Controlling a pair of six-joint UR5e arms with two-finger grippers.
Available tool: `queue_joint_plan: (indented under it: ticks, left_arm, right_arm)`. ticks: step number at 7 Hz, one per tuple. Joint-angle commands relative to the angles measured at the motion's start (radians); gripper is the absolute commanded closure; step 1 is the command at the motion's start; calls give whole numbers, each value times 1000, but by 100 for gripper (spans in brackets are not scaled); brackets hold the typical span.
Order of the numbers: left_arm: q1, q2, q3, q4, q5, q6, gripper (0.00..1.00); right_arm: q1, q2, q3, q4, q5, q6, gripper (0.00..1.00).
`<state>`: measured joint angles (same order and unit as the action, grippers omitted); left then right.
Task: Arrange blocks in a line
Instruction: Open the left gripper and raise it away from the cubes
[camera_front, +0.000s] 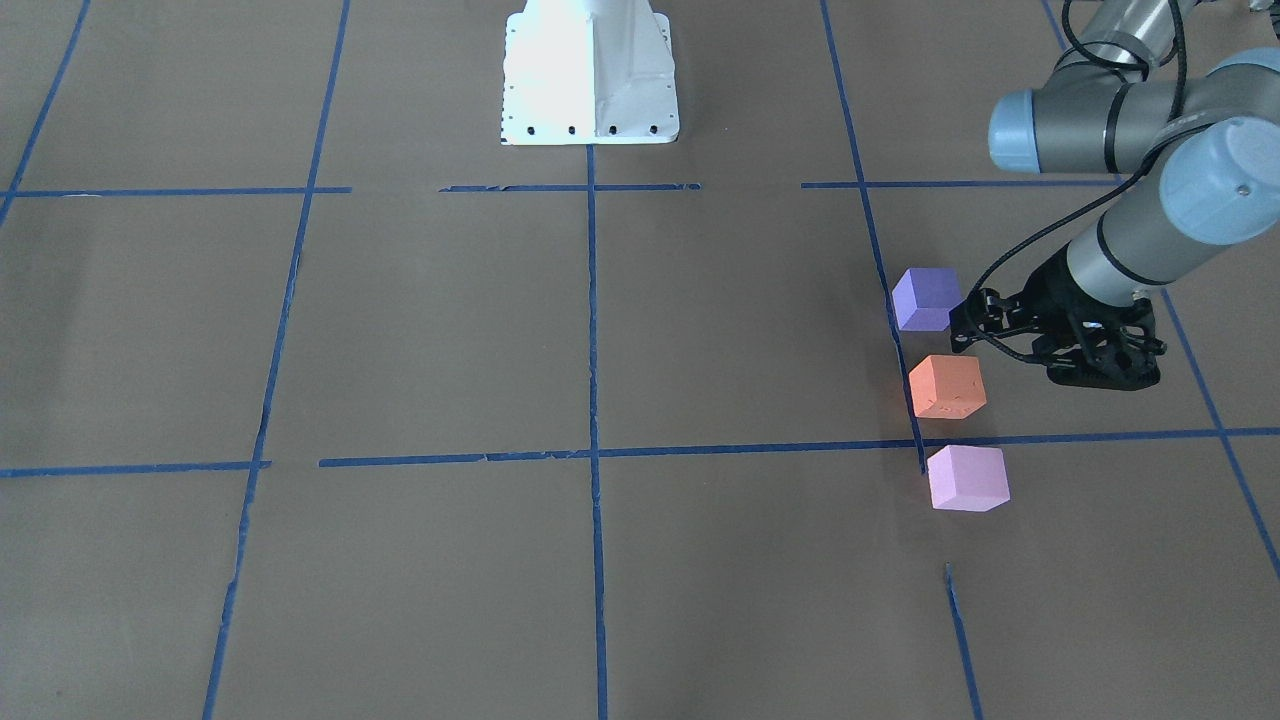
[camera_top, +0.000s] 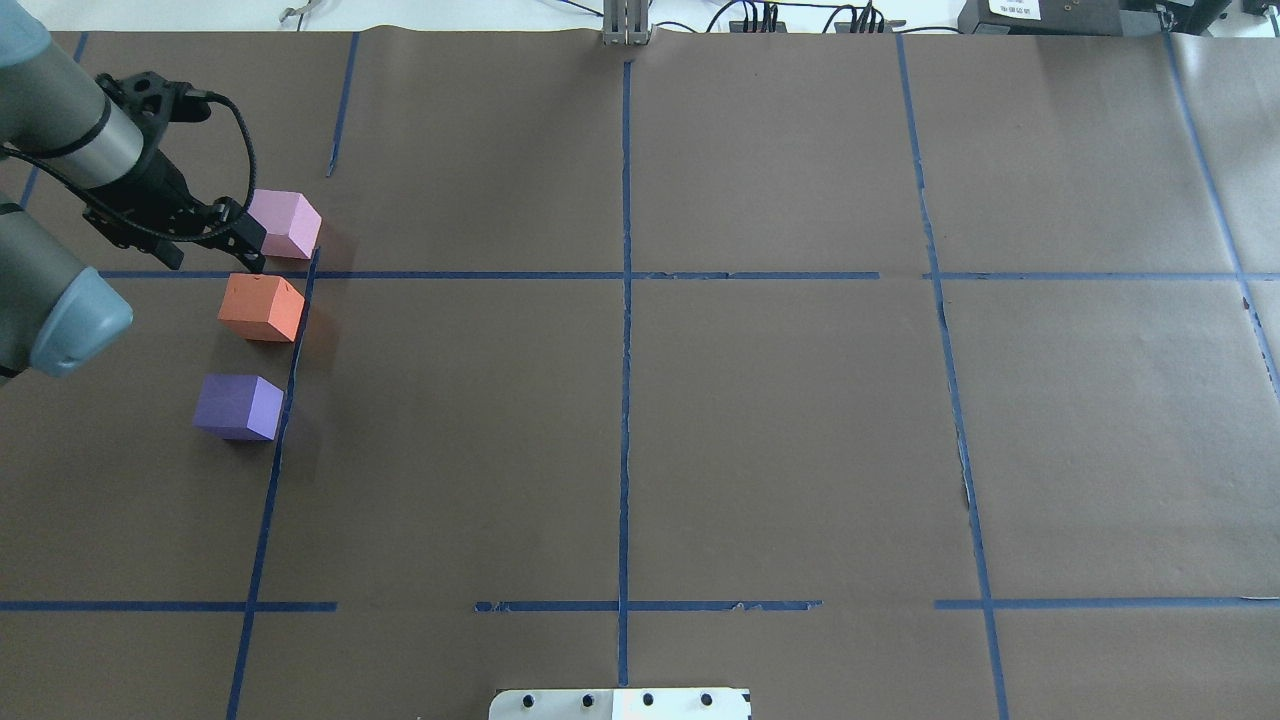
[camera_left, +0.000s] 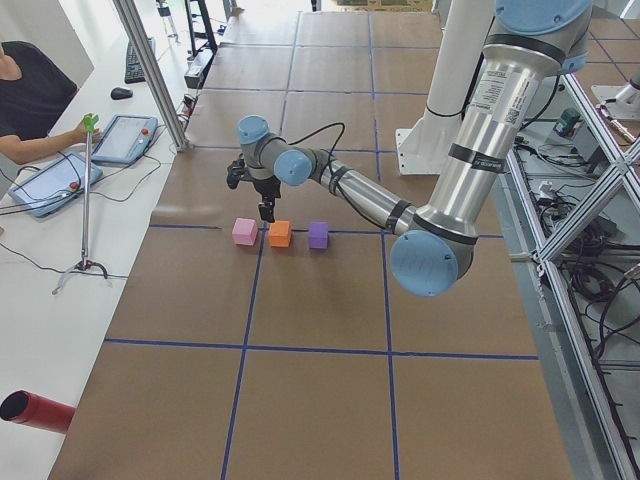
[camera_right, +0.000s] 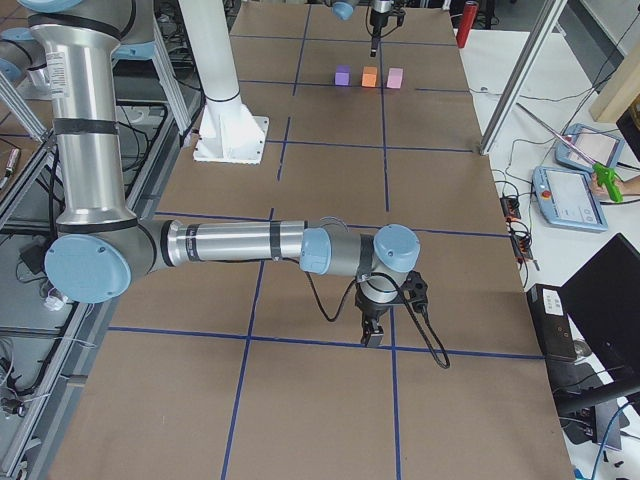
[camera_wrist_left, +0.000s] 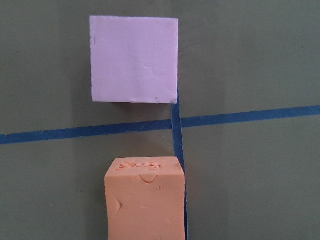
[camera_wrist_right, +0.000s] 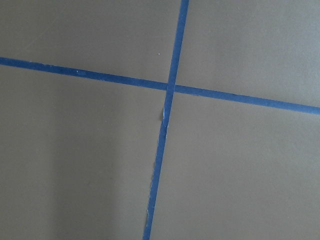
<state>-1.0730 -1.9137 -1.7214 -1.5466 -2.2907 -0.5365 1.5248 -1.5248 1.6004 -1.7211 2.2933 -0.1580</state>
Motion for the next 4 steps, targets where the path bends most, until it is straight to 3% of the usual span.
queue_joint_plan:
  ticks: [1, 3, 4]
  left_arm:
    - [-197, 45, -35, 106, 0, 343, 0]
    - [-434, 201, -14, 106, -1, 746, 0]
    - [-505, 255, 0, 97, -3, 851, 0]
  right_arm:
    - [0, 0, 0, 0, 0, 0, 0]
    - [0, 0, 0, 0, 0, 0, 0]
    - [0, 0, 0, 0, 0, 0, 0]
